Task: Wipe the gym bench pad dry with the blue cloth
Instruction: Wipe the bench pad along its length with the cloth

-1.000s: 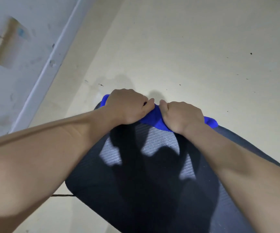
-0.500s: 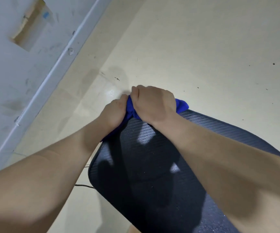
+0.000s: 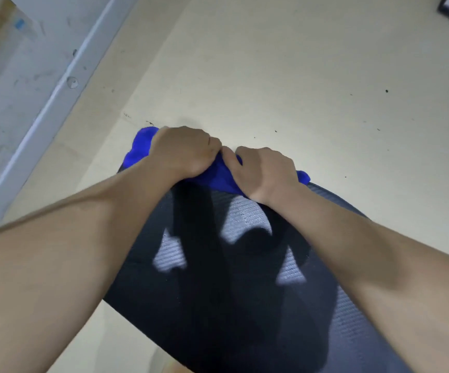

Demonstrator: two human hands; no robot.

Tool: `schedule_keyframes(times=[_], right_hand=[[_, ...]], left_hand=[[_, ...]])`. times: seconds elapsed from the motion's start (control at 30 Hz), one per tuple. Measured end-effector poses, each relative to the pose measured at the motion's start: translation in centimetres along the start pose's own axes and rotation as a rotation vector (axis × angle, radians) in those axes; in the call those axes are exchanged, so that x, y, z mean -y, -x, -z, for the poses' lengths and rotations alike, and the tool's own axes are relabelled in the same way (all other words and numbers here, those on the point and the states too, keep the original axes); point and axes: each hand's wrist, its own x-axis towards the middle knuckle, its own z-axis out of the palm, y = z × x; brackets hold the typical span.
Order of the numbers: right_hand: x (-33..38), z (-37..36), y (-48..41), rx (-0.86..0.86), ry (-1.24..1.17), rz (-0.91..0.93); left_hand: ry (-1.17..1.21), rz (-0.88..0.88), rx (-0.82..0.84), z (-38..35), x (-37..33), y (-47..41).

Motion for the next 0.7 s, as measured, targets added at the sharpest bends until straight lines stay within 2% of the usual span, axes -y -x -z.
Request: schedule_keyframes(times=[0.13,0.3,0.5,0.7], right_hand=[[-6.6,1.1,3.9,-0.007,-0.017,-0.072],[-14.6,1.8,9.8,0.049,-0.15,-0.257],[-23.5,1.7,18.3,0.097,-0.199,-0.359],[-31.4,2.2,25.8,0.144,-0.189,-0.401]], left_hand=[[-0.146,-0.116,0.108,-2.7,-7.6,0.2],[-0.256,-0.205,0.107,-6.0,-15.6,1.3],[-0.481,-0.352,0.106,-10.3,-25.9,4.9],[-0.497,-0.399,0.165,-15.0,-34.5,9.7]])
